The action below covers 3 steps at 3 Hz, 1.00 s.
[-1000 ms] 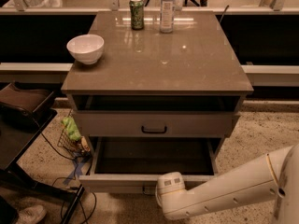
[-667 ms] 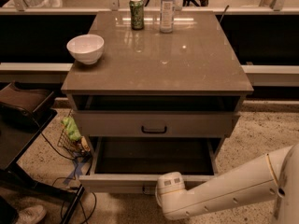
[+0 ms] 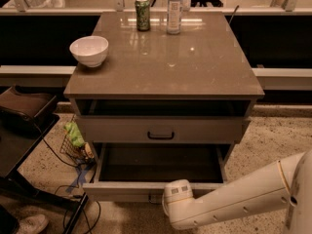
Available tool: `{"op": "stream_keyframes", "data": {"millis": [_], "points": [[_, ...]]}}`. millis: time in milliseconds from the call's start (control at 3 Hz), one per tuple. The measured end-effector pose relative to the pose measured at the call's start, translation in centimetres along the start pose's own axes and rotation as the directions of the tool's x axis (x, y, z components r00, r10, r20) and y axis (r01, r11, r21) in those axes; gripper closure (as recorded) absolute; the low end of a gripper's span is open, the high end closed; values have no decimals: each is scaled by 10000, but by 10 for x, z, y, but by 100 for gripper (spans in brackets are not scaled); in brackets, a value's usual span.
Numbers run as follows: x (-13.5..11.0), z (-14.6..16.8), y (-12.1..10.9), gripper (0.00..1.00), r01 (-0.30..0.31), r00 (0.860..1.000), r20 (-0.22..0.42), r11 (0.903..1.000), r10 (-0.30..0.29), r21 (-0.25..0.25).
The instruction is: Open middle drawer
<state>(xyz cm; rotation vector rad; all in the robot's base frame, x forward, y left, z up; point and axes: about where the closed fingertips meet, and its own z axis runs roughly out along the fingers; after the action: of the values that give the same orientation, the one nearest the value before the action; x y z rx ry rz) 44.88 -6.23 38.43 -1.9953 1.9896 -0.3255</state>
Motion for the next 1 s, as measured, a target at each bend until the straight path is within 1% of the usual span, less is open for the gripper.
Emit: {"op": "stream_keyframes", "data": {"millis": [667, 1000], "points": [[0, 0, 0, 39, -1, 10000, 1, 10000, 1, -1], [0, 0, 0, 40, -1, 10000, 0, 10000, 1, -2]]}}
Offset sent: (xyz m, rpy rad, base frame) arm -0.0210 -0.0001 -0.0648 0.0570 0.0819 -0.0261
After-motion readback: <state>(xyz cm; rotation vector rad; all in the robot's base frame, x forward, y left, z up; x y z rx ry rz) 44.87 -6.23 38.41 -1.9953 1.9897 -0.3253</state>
